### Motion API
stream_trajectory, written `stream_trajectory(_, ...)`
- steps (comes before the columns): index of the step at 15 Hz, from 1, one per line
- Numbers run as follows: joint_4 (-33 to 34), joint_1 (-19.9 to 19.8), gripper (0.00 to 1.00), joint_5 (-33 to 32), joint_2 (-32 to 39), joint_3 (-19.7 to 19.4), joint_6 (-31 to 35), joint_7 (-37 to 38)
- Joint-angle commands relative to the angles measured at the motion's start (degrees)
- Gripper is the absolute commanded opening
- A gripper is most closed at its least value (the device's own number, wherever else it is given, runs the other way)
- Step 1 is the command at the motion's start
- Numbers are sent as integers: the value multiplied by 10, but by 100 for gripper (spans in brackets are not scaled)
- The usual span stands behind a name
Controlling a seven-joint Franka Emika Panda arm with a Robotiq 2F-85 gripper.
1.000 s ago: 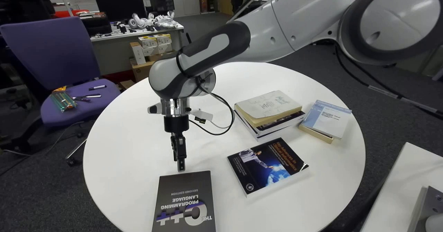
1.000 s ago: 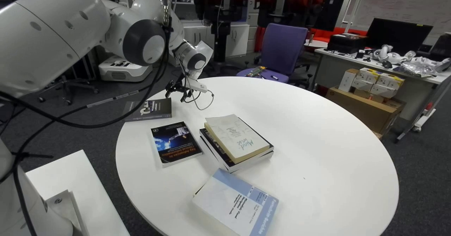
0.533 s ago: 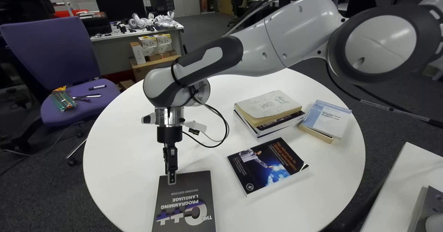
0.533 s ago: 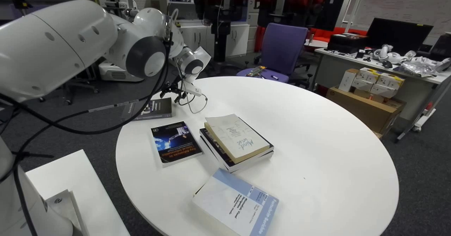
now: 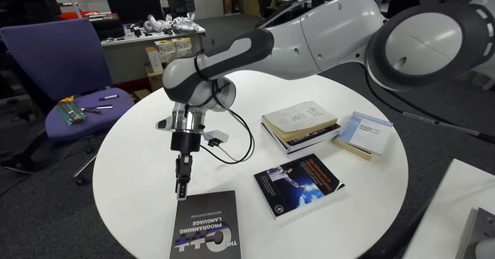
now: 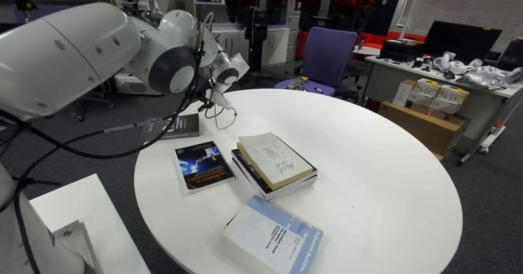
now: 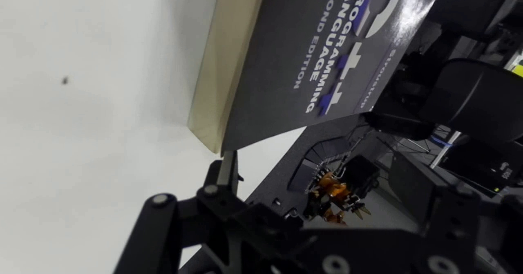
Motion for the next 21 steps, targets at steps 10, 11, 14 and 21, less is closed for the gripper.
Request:
stream_trajectory(10,21,7,100,-5,17,-24,-18,20)
stream_trajectory(11,21,9,100,-5,20,-24,-19,21)
stream_trajectory(14,21,16,100,-4,25,-26,-21,19)
stream_trajectory(21,23,-1,100,24,27,2,-35,-8)
